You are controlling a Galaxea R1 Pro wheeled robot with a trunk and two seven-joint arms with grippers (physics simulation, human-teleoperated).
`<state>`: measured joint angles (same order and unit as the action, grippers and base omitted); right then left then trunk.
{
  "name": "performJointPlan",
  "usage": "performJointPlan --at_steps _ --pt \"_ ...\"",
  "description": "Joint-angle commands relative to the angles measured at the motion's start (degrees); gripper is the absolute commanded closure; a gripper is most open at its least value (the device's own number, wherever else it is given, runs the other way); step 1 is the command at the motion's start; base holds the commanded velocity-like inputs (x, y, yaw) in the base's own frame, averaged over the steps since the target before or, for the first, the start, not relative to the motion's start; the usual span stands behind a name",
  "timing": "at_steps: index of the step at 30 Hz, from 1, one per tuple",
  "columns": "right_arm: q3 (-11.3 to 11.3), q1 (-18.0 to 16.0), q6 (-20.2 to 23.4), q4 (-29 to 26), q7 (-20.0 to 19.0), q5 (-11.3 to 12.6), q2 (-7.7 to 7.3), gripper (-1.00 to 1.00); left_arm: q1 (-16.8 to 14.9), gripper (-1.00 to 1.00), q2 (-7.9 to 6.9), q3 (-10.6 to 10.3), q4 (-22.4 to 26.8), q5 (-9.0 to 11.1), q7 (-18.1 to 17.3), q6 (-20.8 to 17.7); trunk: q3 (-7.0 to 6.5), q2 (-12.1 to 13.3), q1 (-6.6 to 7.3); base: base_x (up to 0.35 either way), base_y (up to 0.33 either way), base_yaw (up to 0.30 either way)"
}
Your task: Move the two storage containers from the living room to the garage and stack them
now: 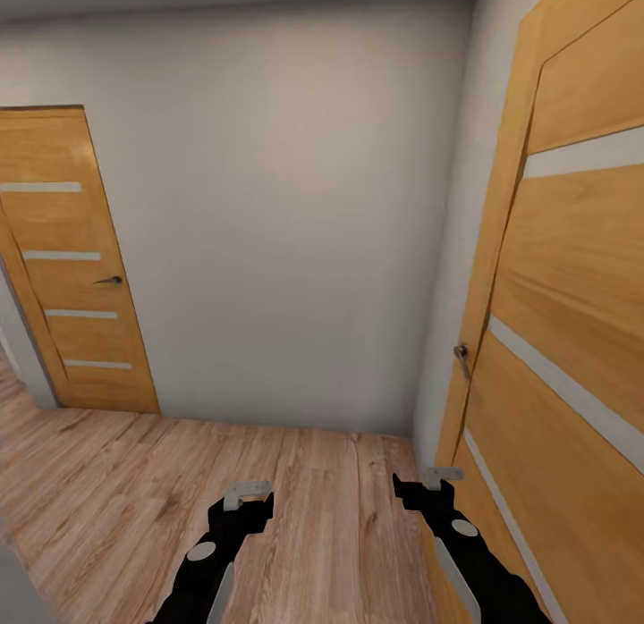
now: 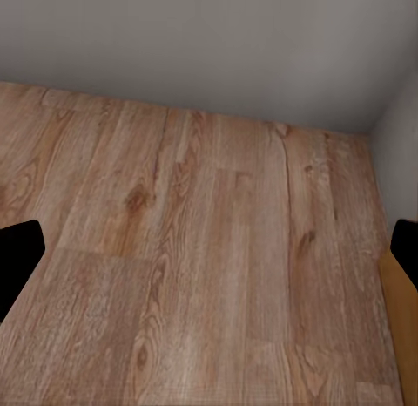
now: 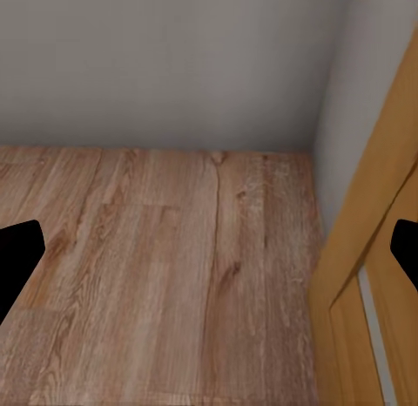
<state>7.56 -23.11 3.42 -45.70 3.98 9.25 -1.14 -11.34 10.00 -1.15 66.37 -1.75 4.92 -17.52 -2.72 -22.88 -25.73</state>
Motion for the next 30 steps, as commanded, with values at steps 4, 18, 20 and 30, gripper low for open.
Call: performJointPlan --at_steps 4,18,20,30 --pt "0.4 0.0 0.2 -0.1 0.4 0.6 -0.09 -1.00 0.0 -1.00 0.00 -0.1 0.1 -0.2 0.3 -0.3 0.03 0.0 -0.05 0.281 -0.124 0.000" --pt "0.4 0.0 0.2 -0.1 0.4 0.6 -0.09 -1.00 0.0 -1.00 0.00 -0.1 0.1 -0.2 0.3 -0.2 0.03 0.0 -0.05 0.029 -0.015 0.000" --pt "0.4 0.0 0.2 -0.1 0.4 0.6 -0.09 -1.00 0.0 -1.00 0.00 -0.1 0.1 -0.2 0.3 -0.2 0.03 0.0 -0.05 0.000 0.000 0.000" --pt "0.4 0.0 0.2 -0.1 0.4 0.6 -0.09 -1.00 0.0 -1.00 0.00 -0.1 0.1 -0.2 0.3 -0.2 0.03 0.0 -0.05 0.000 0.000 0.000"
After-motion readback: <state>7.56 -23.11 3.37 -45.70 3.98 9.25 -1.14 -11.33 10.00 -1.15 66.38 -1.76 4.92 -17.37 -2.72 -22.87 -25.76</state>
